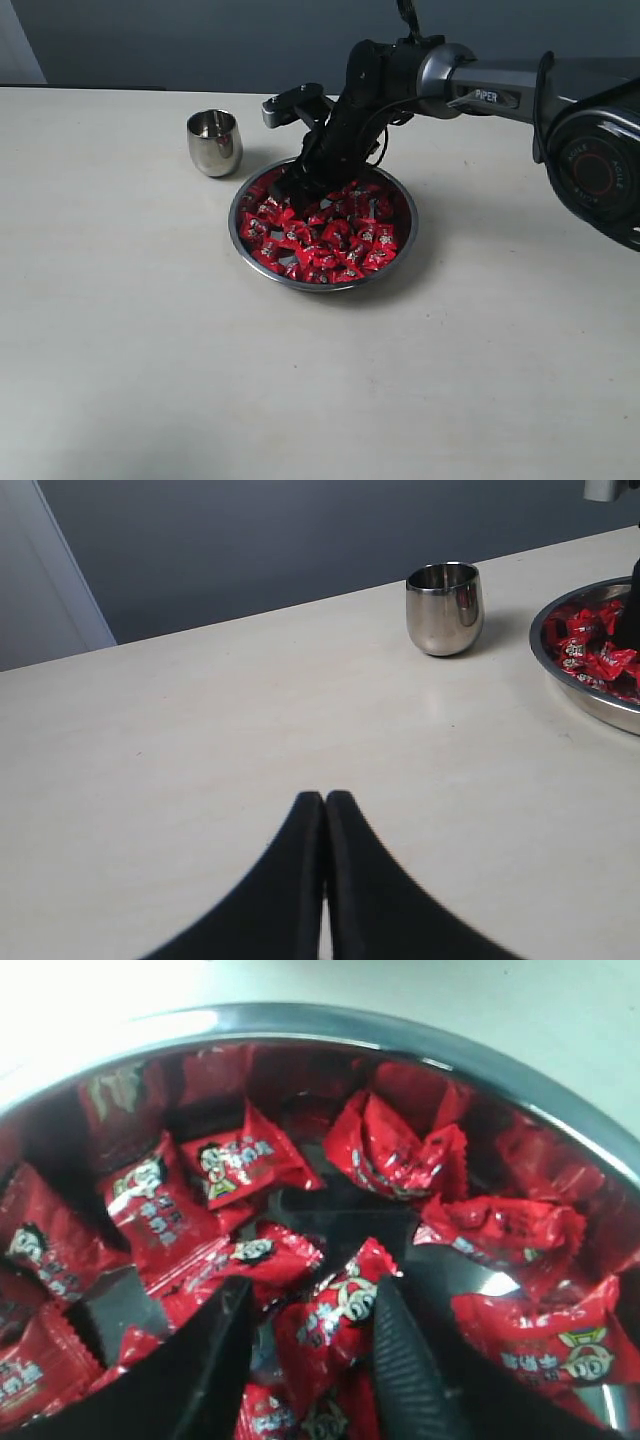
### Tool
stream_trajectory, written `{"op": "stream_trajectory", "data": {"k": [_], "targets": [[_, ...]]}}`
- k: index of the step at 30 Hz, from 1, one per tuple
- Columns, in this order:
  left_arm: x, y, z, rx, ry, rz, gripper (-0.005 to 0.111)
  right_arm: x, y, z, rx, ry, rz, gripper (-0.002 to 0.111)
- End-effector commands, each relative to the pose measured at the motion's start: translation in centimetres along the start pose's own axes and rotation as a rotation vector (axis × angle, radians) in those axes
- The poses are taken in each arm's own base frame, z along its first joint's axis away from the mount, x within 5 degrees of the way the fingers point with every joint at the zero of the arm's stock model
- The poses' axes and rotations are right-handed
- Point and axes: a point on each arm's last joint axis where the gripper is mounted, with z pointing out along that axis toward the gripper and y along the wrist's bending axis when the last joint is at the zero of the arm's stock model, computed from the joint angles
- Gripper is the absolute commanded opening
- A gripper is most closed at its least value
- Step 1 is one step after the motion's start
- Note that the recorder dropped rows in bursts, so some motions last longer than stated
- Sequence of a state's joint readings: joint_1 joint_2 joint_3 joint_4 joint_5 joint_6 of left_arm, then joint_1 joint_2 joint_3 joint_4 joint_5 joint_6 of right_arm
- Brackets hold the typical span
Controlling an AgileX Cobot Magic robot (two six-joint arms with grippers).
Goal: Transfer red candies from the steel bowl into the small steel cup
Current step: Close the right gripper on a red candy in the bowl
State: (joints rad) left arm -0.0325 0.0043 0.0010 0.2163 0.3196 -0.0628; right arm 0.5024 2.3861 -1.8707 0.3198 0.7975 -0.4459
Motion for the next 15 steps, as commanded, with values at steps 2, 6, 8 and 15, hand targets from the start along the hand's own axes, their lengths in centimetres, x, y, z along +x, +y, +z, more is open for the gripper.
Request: {"op": "stream_trajectory", "data": {"k": [2, 6, 8, 15], "targets": [[-0.1, 0.0, 0.0, -0.001, -0.012, -0.004, 0.000, 0.0, -0.1, 0.0, 0.000, 0.008, 0.002, 0.039], [-0.1, 0.0, 0.0, -0.001, -0.012, -0.004, 0.000, 0.1, 0.0, 0.0, -0.007, 0.023, 0.002, 0.013], [-0.1, 0.0, 0.0, -0.001, -0.012, -0.004, 0.000, 0.1, 0.0, 0.0, -0.014, 0.021, 0.011, 0.000], [-0.1, 0.0, 0.0, -0.001, -0.012, -0.004, 0.000, -0.5, 0.4, -1.9, -0.014, 0.001, 0.001, 0.000]]}}
